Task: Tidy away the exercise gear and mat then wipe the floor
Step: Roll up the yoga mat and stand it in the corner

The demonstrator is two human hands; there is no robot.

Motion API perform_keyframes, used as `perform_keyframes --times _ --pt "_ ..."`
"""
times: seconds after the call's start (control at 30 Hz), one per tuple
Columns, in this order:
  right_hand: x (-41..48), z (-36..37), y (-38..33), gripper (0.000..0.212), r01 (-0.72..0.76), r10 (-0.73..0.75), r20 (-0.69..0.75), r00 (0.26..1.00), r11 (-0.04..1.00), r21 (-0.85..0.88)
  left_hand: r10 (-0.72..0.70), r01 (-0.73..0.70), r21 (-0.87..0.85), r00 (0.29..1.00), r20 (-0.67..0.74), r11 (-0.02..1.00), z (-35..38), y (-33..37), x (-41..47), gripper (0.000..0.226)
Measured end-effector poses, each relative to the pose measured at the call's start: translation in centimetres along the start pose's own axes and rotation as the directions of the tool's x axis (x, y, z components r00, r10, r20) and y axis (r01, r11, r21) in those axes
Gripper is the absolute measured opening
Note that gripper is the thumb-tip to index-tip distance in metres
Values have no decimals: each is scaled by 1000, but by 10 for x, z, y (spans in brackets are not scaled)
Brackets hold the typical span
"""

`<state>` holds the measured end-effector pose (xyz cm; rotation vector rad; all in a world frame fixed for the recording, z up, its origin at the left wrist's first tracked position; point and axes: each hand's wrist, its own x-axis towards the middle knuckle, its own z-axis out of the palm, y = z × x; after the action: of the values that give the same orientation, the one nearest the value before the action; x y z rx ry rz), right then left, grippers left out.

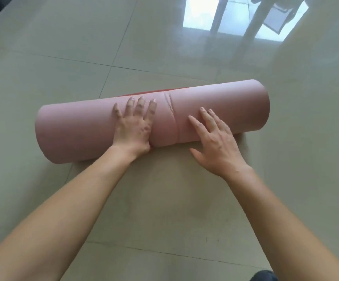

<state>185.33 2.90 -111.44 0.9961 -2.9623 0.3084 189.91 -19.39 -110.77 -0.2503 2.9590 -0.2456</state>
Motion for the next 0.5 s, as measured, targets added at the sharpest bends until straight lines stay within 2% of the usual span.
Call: perform_keyframes --times 0.1,0.17,0.27,0.33,0.43,0.5 --pt "-11 -4 4 120 16 -6 121 993 997 -80 36 -35 -85 999 16 996 -17 -11 12 114" --pt "-11 -11 5 138 19 0 155 988 992 -123 100 -77 -212 989 104 974 -32 -23 16 112" --pt "-5 -22 -1 144 34 -4 188 982 987 -155 240 -44 -504 913 331 862 -45 -40 4 102" --pt "5 -27 -7 141 79 -40 211 977 980 -181 300 -25 -568 868 396 822 -45 -44 -7 109" --pt "22 -30 -5 141 60 -28 226 974 989 -135 274 -106 -500 921 276 860 -44 -37 -11 119" --pt "27 -28 2 141 -93 96 171 981 995 -21 202 -125 -449 971 129 885 -42 -25 -10 109"
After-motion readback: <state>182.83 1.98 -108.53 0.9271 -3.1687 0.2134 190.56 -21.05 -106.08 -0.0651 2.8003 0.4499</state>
